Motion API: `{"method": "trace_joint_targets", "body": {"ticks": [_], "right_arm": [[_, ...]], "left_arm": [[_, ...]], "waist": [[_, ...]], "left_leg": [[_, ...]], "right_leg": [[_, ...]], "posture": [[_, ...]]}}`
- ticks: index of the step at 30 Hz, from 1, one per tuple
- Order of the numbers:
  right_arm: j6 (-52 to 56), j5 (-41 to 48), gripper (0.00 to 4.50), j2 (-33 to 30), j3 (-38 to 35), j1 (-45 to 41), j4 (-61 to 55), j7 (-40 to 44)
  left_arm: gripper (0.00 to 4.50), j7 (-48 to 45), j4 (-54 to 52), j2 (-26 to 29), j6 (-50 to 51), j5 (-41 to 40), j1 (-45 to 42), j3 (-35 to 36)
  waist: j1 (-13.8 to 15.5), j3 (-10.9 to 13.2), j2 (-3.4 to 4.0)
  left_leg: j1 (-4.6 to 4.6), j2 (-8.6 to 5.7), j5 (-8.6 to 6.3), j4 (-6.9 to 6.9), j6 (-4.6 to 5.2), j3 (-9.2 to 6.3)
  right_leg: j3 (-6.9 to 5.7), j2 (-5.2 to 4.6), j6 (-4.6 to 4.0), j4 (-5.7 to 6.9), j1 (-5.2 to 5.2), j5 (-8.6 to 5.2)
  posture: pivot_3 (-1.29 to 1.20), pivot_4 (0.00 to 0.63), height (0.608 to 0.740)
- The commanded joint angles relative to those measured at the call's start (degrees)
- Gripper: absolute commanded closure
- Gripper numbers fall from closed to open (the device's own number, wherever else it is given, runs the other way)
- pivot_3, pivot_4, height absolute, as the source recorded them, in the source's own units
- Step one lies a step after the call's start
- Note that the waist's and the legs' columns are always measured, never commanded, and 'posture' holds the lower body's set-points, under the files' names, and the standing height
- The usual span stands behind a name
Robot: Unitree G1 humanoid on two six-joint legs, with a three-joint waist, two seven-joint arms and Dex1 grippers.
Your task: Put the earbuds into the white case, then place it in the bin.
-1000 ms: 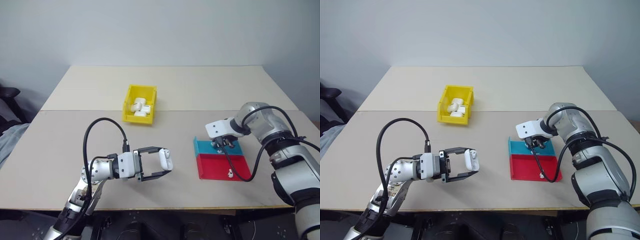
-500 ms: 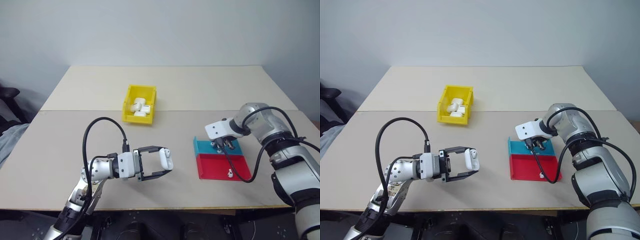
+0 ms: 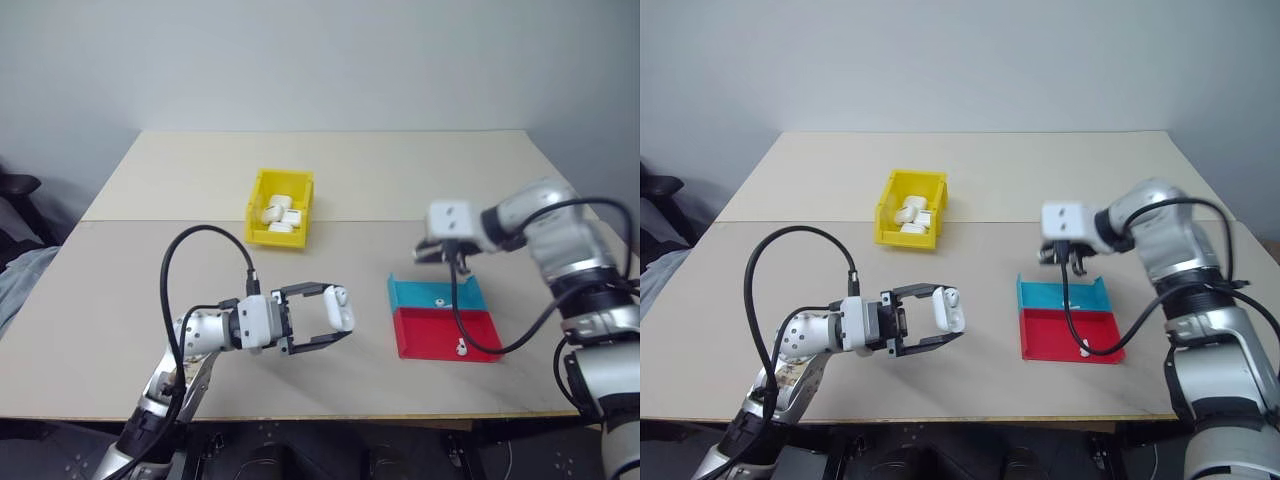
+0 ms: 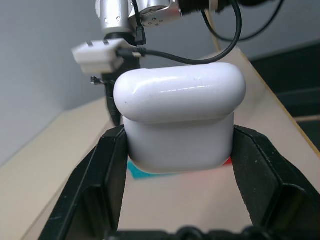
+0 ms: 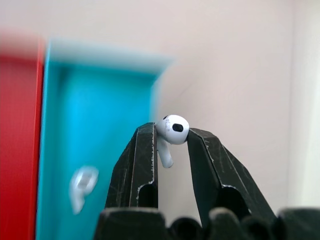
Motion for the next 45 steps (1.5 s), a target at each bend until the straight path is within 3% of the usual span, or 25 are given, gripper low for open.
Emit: {"method": "trace_joint_targets", "body": {"ticks": [1,5,8,15,25,45], "right_arm": [[23.7,18.7,3.53,-2.2,-16.6,3.9,-22.1,-3.2],[38.3,37.8,3.53,-1.1,-31.6,12.3,-40.0,-8.8],[45.5,53.7,3.53,1.4,-39.9,17.9,-46.9,-14.5],[44.0,71.2,3.53,5.6,-40.8,28.3,-57.4,-30.1],[38.4,71.4,3.53,3.6,-32.9,31.5,-59.6,-35.6],[31.4,69.1,3.53,-1.1,-29.8,37.8,-58.6,-32.7]], "left_arm": [[1.71,0.8,-3.9,-1.4,3.8,-4.5,-3.3,-0.3],[1.71,1.6,-4.7,-3.1,9.9,-8.9,-7.0,0.1],[1.71,1.7,-4.9,-4.6,13.5,-11.5,-10.0,-0.2],[1.71,0.3,-5.3,-6.7,17.6,-13.9,-13.8,-0.9],[1.71,-0.7,-7.1,-7.0,18.8,-14.3,-12.9,-0.9],[1.71,-0.3,-7.9,-6.9,17.8,-12.3,-11.0,-0.6]], "waist": [[0.4,0.0,0.00],[1.2,0.0,-0.02],[1.1,0.0,-0.03],[0.4,0.0,-0.03],[0.5,0.0,-0.04],[0.6,0.0,-0.05]], "left_leg": [[0.01,-0.01,-0.01,0.02,0.02,-0.03],[0.03,-0.05,-0.09,0.11,0.14,-0.33],[0.08,-0.08,-0.11,0.14,0.19,-0.63],[0.20,-0.10,-0.11,0.08,0.19,-0.67],[0.23,-0.12,-0.12,0.06,0.20,-0.70],[0.21,-0.12,-0.12,0.06,0.21,-0.71]], "right_leg": [[-0.02,0.00,0.00,-0.01,0.04,0.00],[-0.20,-0.04,0.02,-0.11,0.28,0.02],[-0.15,-0.05,0.05,-0.08,0.33,0.05],[-0.01,0.02,0.05,-0.03,0.32,0.05],[0.00,0.04,0.07,-0.09,0.37,0.03],[0.00,0.04,0.07,-0.13,0.37,0.03]], "posture": [[0.00,0.150,0.740],[0.00,0.150,0.740],[0.00,0.150,0.740],[0.00,0.150,0.740],[0.00,0.150,0.740],[0.00,0.150,0.740]]}}
